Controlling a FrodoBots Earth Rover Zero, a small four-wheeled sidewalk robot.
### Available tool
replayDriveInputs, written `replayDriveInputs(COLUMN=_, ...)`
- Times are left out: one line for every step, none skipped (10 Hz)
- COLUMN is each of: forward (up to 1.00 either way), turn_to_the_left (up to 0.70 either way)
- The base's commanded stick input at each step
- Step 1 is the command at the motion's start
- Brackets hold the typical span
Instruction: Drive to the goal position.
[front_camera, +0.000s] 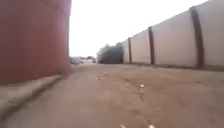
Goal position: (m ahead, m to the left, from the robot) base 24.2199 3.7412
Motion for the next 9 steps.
replayDriveInputs(forward=1.00, turn_to_the_left=0.22)
replayDriveInputs(forward=1.00, turn_to_the_left=0.27)
replayDriveInputs(forward=1.00, turn_to_the_left=0.27)
replayDriveInputs(forward=1.00, turn_to_the_left=0.27)
replayDriveInputs(forward=1.00, turn_to_the_left=0.00)
replayDriveInputs(forward=1.00, turn_to_the_left=0.00)
replayDriveInputs(forward=1.00, turn_to_the_left=0.00)
replayDriveInputs(forward=1.00, turn_to_the_left=0.00)
replayDriveInputs(forward=1.00, turn_to_the_left=0.00)
